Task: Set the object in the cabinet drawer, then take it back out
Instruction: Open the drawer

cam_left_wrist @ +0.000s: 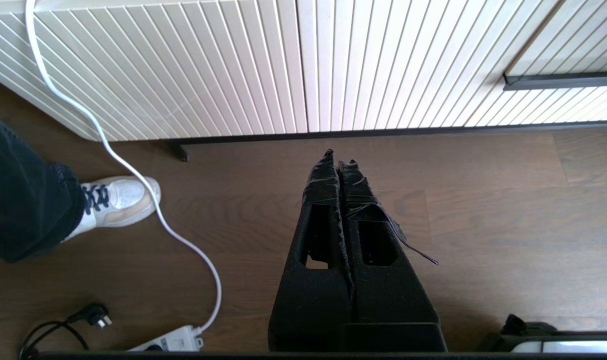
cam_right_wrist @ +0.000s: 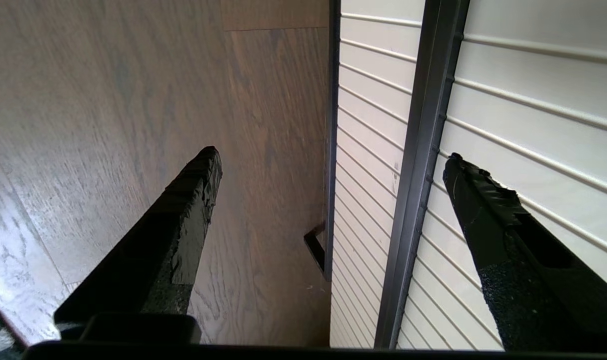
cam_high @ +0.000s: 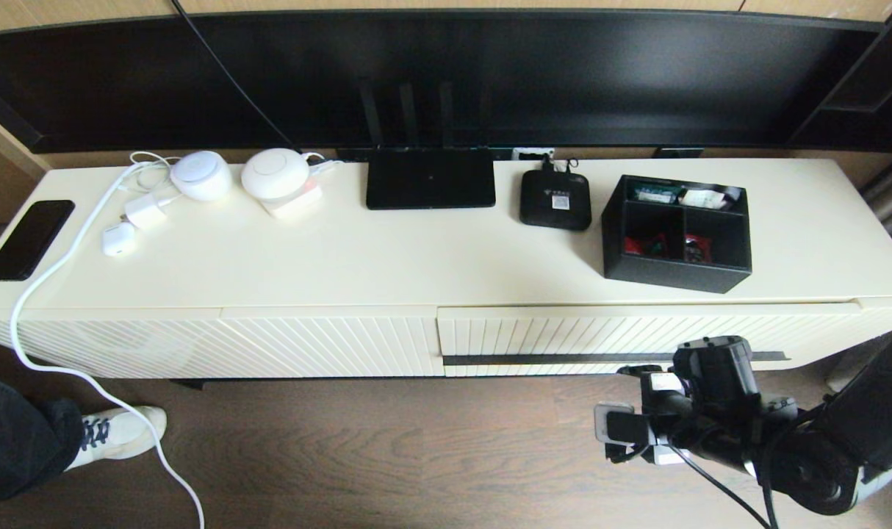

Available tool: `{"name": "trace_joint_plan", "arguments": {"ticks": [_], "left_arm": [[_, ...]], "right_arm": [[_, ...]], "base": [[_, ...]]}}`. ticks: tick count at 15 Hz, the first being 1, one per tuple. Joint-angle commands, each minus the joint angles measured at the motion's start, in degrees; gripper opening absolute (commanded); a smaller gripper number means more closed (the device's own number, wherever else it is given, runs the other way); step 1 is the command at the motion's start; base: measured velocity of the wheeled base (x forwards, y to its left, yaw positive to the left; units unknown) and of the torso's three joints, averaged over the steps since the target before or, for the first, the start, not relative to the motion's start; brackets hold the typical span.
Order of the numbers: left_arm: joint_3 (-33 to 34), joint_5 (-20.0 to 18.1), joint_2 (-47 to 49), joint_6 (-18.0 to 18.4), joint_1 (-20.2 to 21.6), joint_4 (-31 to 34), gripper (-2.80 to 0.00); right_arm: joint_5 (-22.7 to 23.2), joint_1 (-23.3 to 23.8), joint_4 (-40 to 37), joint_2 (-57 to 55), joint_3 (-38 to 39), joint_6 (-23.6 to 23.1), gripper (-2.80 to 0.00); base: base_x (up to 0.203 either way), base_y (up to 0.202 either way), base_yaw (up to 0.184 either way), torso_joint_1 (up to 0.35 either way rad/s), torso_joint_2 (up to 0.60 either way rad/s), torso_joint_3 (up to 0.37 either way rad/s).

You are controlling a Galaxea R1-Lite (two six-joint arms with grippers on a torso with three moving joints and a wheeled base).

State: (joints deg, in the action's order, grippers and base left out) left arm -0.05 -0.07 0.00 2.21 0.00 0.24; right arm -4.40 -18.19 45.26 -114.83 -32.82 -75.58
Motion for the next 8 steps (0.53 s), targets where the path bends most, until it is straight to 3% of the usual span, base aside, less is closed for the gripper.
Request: {"name": "trace_joint_plan", "arguments": {"ticks": [1,8], "left_arm": [[0.0,0.0,0.1,0.0,0.0,0.0,-2.8],[0.0,0.0,0.1,0.0,0.0,0.0,-2.8]], "right_arm": [[0.0,0.3,1.6,-2.7,-0.4,-0.3,0.0],[2.2,1.5,4.4,-7.7,-2.7,-0.2,0.0]], "base": [[0.0,0.0,0.0,0.0,0.0,0.0],[0.0,0.0,0.0,0.0,0.0,0.0]]}}
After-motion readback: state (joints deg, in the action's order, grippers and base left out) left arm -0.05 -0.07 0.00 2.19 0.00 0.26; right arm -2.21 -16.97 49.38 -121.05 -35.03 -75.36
